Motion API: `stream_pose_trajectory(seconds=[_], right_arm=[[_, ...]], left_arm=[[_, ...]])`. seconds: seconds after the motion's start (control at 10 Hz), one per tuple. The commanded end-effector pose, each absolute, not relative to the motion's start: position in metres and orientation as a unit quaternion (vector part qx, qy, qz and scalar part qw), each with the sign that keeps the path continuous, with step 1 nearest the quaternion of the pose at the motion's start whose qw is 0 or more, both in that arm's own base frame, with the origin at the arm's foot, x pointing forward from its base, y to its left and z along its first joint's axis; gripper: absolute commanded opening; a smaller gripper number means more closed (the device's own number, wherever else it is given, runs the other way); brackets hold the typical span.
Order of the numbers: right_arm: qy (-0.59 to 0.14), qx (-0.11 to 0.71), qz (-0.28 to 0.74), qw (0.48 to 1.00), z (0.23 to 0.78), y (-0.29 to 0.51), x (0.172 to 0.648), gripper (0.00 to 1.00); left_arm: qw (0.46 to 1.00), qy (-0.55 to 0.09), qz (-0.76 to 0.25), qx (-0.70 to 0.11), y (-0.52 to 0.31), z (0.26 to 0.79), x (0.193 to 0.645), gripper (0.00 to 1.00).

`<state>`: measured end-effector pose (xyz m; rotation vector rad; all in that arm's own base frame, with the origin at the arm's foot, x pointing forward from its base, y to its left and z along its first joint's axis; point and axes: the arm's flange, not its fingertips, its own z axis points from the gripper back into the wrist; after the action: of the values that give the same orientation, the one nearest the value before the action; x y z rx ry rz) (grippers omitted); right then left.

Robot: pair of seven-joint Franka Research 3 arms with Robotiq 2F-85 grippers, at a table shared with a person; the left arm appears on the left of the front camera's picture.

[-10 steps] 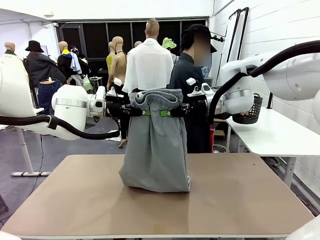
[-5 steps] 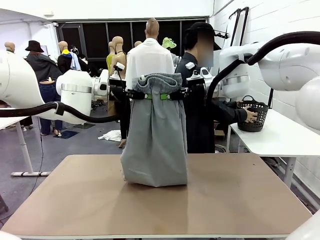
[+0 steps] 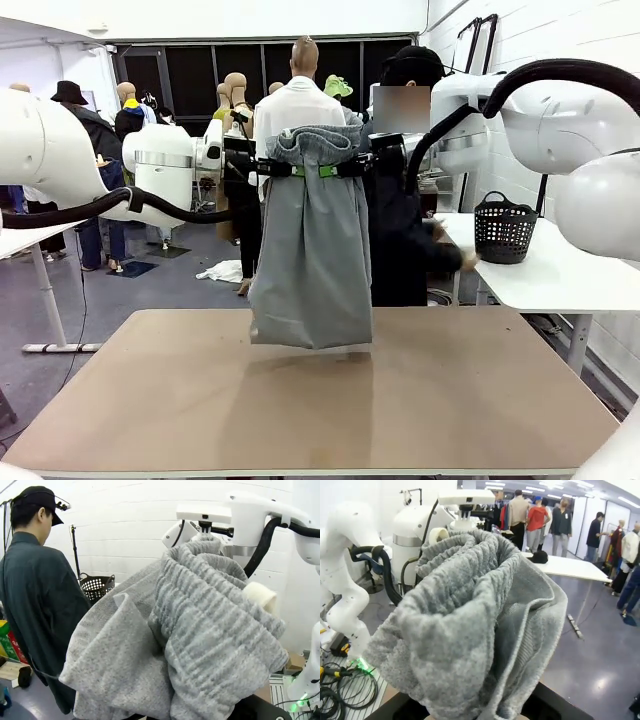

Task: Fold the training pants.
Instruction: Fold the Training pants in half.

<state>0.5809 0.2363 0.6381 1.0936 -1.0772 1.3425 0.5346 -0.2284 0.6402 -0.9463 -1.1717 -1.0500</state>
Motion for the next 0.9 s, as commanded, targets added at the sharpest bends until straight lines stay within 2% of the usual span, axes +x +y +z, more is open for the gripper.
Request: stream_pose_trajectory(seconds=[0.0,0.4,0.8], right_arm=[[-0.452,0.46,0.558,0.523,0.635,0.234,0.574,0.0],[-0.452,0.46,0.558,0.523,0.635,0.234,0.574,0.0],[-0.451,0.439,0.567,0.532,0.647,0.24,0.611,0.0]], left_arm=[[0.603,-0.502,-0.46,-0.415,-0.23,0.637,0.522,0.0],[0.603,-0.502,-0.46,-0.415,-0.23,0.637,0.522,0.0],[0.617,-0.505,-0.459,-0.392,-0.231,0.648,0.56,0.0]])
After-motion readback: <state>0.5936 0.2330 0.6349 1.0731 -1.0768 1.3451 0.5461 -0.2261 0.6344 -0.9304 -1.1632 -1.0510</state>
